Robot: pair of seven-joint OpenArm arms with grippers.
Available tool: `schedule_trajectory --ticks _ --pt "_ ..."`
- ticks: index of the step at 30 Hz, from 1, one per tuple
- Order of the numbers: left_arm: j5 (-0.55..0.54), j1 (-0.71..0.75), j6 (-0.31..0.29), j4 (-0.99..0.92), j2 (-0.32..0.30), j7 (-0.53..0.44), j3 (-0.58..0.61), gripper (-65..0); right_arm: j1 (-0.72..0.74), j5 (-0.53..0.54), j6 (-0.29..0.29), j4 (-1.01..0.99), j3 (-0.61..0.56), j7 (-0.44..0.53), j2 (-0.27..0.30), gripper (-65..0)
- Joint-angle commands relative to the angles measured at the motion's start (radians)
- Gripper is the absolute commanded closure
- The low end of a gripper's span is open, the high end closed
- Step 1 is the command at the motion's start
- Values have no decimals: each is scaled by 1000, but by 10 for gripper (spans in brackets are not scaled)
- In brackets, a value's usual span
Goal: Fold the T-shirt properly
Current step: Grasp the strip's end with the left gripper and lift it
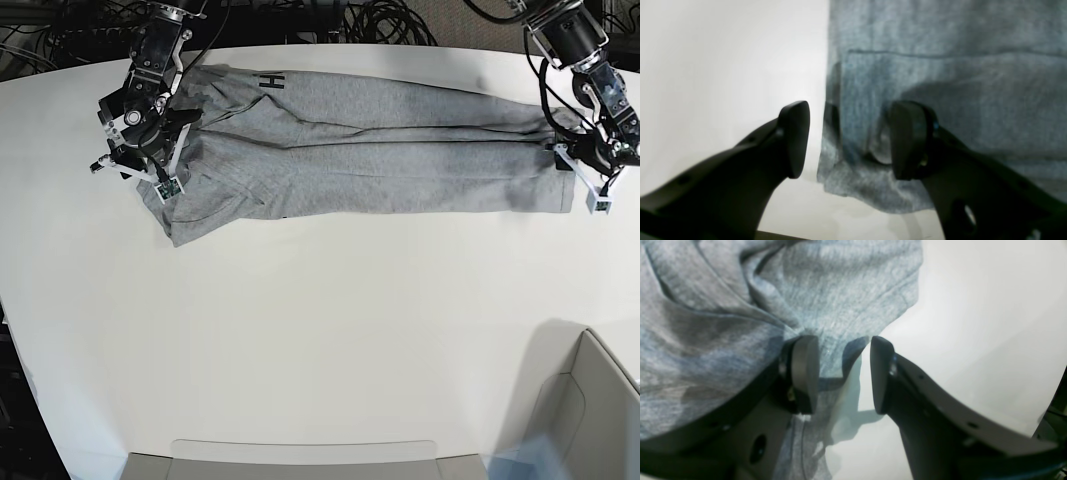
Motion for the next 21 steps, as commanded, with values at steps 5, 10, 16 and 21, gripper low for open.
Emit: schedule_trajectory --ticks 5,10,16,21 --pt "3 -13 -1 -163 -23 -94 3 -380 -3 3 16 -1 0 -17 -1 -257" --pt "3 -7 -1 -304 -36 -179 6 -380 -3 3 16 -1 0 -17 -1 -257" --pt "-11 39 -1 -315 -33 -252 198 -268 9 3 16 -1 -1 -17 -1 -257" --pt "-45 42 -1 -346 -33 -234 298 0 15 -28 16 -1 -1 -17 -1 -257"
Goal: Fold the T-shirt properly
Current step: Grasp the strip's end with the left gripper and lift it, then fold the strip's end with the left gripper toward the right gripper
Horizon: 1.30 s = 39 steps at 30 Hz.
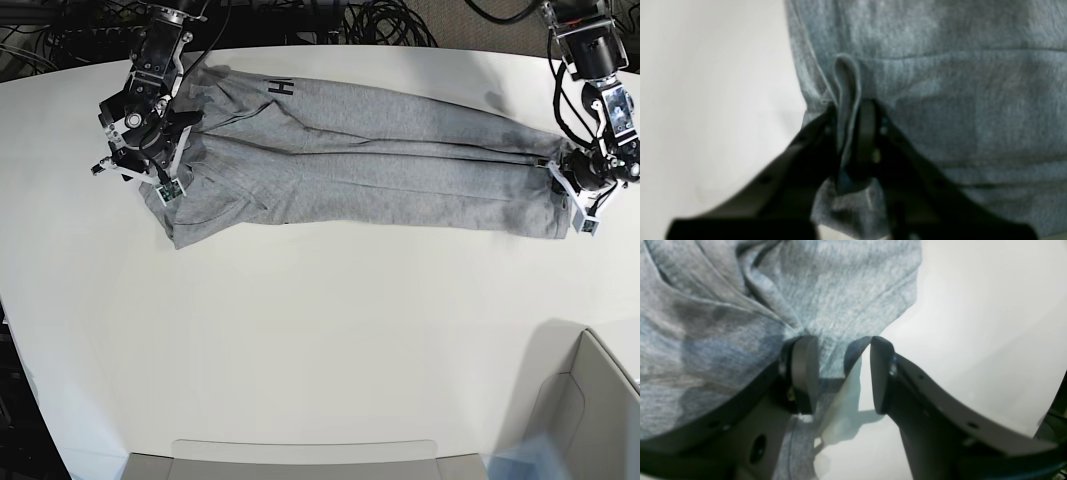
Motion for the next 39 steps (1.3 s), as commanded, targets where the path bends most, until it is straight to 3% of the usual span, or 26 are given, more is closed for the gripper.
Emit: schedule_trajectory --ticks 1,5,8,12,18,23,29,39 --pt "55 23 -2 -65 33 99 36 0 10 -28 16 3 -1 -17 -1 -257" --pt "59 -29 -2 -102 28 88 9 0 14 -32 16 3 1 -17 -1 -257" --pt "61 -50 -2 -125 16 85 -123 0 22 -32 16 4 1 -17 -2 -257" --pt "61 -144 -2 -238 -70 91 -238 0 30 -31 16 4 5 -17 -7 -257" --pt "61 -220 -2 -309 -173 85 -247 0 31 -31 16 7 5 -17 -10 -257" --pt "53 -245 -2 -309 -218 99 -251 0 31 -31 16 7 7 -17 -10 -257" --pt "52 -239 -2 -163 -210 217 -303 0 30 -31 16 7 7 -19 -11 -257" --pt "53 -142 -2 345 -52 425 -353 0 51 -29 16 10 8 -19 -11 -257"
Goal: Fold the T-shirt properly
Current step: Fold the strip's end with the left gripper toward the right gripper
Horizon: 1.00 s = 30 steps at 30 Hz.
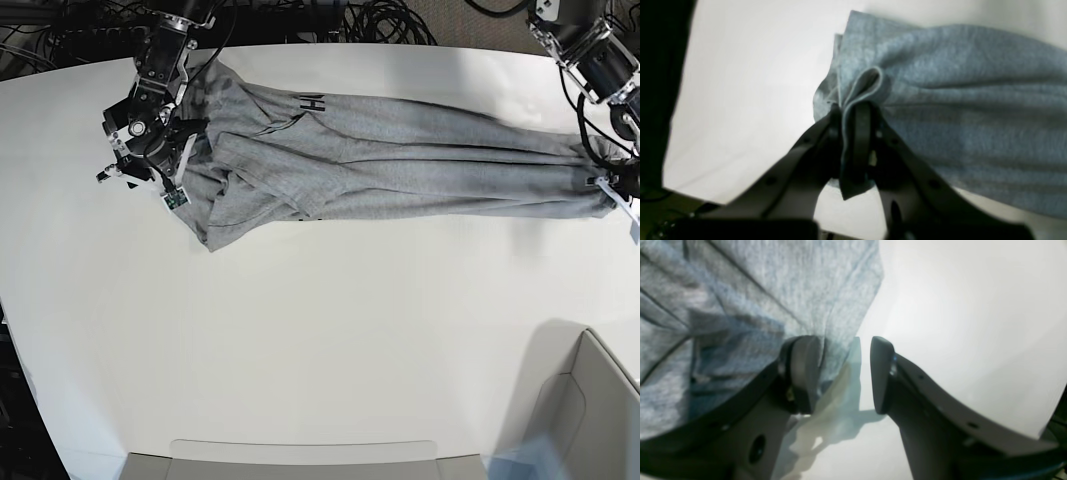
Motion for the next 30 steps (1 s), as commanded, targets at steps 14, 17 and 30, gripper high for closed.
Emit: schedule_trajectory --ticks 14,17,30 --pt "8 150 1 450 227 -17 93 0 21 -24 16 13 5 -12 7 -257" --pt "8 162 1 470 257 -17 150 0 21 12 16 13 5 -12 7 -257" --pt "7 245 1 576 428 -17 556 0 21 16 16 10 5 -12 7 -257"
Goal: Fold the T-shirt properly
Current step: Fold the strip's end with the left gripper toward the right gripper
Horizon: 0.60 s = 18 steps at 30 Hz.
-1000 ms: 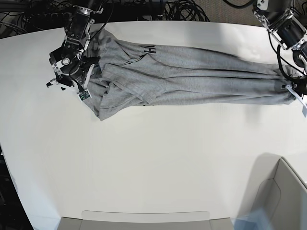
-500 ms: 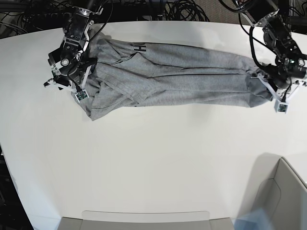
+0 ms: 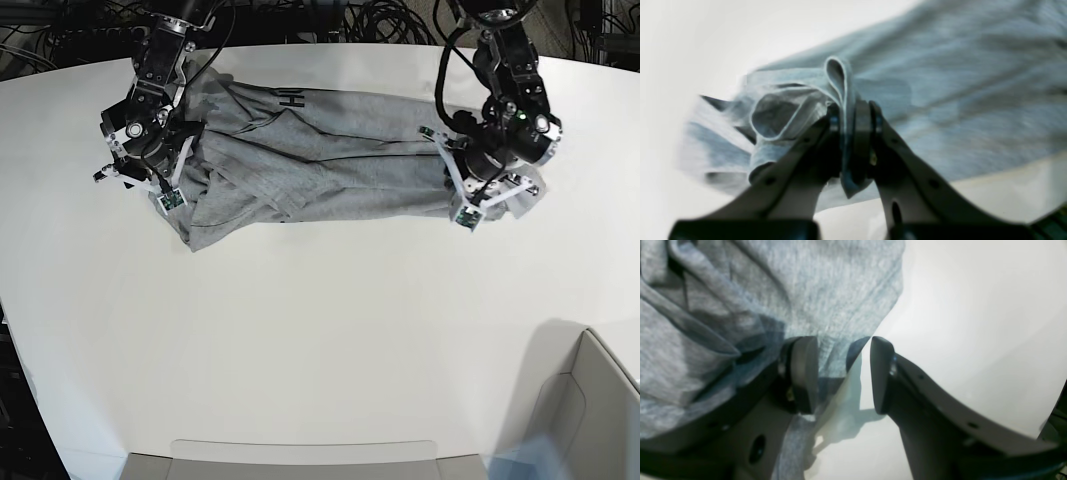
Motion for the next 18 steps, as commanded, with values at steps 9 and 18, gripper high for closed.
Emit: schedule_trajectory --ticks 9,18 --pt "-14 16 -1 19 45 -14 169 0 11 3 15 12 -2 6 4 -257" --pt "-7 15 -1 13 71 -14 290 0 11 3 15 12 -2 6 4 -257"
